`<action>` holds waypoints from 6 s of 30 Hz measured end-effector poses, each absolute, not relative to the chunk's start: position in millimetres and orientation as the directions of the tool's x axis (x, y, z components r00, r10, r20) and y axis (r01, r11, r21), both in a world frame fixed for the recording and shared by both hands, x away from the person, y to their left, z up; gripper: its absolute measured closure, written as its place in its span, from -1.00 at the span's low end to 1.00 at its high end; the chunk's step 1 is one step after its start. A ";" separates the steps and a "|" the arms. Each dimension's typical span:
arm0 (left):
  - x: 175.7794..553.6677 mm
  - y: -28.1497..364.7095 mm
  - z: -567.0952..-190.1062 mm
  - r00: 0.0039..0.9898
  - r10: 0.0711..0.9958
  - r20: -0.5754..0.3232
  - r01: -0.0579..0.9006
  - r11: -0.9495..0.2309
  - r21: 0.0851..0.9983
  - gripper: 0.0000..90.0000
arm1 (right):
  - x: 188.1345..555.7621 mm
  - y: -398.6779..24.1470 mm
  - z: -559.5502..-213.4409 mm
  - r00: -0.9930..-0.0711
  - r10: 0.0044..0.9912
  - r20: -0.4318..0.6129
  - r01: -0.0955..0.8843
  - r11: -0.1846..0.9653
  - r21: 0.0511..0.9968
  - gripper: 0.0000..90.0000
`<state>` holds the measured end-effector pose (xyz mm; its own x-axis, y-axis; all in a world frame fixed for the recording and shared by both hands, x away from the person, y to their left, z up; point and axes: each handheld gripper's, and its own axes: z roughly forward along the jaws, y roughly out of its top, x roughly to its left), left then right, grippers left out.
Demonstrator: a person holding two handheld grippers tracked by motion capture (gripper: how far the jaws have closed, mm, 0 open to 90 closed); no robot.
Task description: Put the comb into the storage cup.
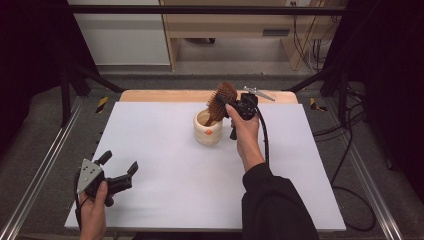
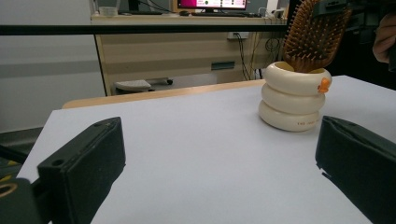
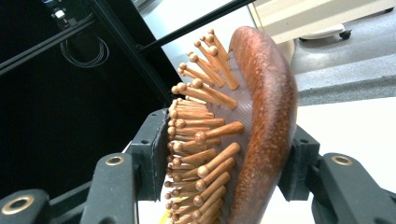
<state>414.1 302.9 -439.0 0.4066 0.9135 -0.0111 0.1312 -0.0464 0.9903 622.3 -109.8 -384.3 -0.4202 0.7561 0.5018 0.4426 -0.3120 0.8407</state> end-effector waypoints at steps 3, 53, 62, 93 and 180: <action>414.1 302.8 -439.1 0.407 0.913 -0.011 0.131 -0.047 0.990 -0.96 | 622.4 -109.9 -384.3 -0.421 0.756 0.501 0.442 -0.311 0.841 -0.01; 416.0 302.2 -440.2 0.408 0.913 -0.011 0.137 -0.050 0.989 -0.96 | 612.7 -110.6 -366.8 -0.410 0.810 0.418 0.428 -0.234 0.873 -0.73; 416.1 302.4 -440.2 0.408 0.913 -0.011 0.137 -0.049 0.989 -0.96 | 612.0 -113.8 -365.2 -0.406 0.814 0.415 0.424 -0.235 0.875 -0.74; 416.5 302.4 -440.2 0.410 0.912 -0.007 0.137 -0.054 0.989 -0.96 | 608.4 -123.7 -360.1 -0.398 0.831 0.390 0.417 -0.214 0.883 -0.76; 416.2 305.4 -440.1 0.400 0.917 -0.011 0.135 -0.046 0.990 -0.96 | 554.0 -214.3 -339.3 -0.457 0.886 0.085 0.219 0.019 0.976 -0.84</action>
